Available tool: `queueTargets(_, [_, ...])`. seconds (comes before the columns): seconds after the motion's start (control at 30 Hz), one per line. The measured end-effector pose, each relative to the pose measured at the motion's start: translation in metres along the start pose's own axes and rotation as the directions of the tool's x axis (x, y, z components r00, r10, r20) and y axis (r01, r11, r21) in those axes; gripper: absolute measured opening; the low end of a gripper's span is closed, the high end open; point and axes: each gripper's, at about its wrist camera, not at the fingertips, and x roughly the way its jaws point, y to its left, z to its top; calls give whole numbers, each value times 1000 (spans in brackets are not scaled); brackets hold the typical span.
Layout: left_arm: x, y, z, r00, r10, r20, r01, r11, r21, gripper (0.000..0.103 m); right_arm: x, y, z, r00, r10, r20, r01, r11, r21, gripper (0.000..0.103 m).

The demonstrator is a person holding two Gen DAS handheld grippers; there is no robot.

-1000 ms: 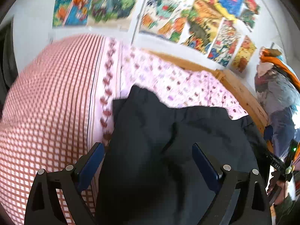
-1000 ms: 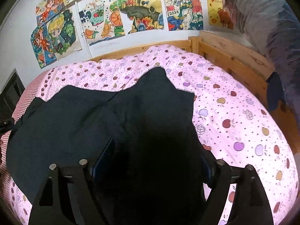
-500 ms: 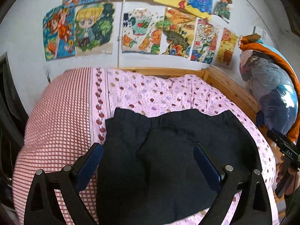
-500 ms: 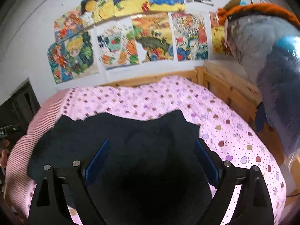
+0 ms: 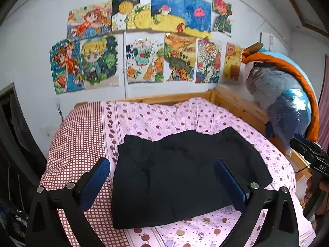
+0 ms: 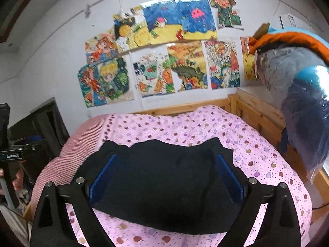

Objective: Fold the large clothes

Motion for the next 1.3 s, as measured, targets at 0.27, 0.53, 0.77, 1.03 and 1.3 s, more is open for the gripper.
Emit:
queueTargets(0.27, [-29,-12,-24,997,4,83,-3,1000,-15,103,-36,27,-16,999,30,44,-28,999,-46,98])
queueTargets(0.53, [-59,-27,-58,975,15,223,-12,1000,-14,103,-58,42,-40,997,36,73,-32,998,-60,98])
queueTargets(0.77, [-63,-30,-87,977,6,215,0,1000,-28,103,-83,56,-68,993,13,118,1,993,-122,98])
queueTargets(1.03, [-58,-40,-134,980,34,194,-42,998,38,103,-105,69,-102,990,-17,142,39,988,-150,98])
queueTargets(1.3, [-62,-50,-165,975,58,212,-79,993,91,103,-108,63,-127,986,-80,144,94,991,-95,99])
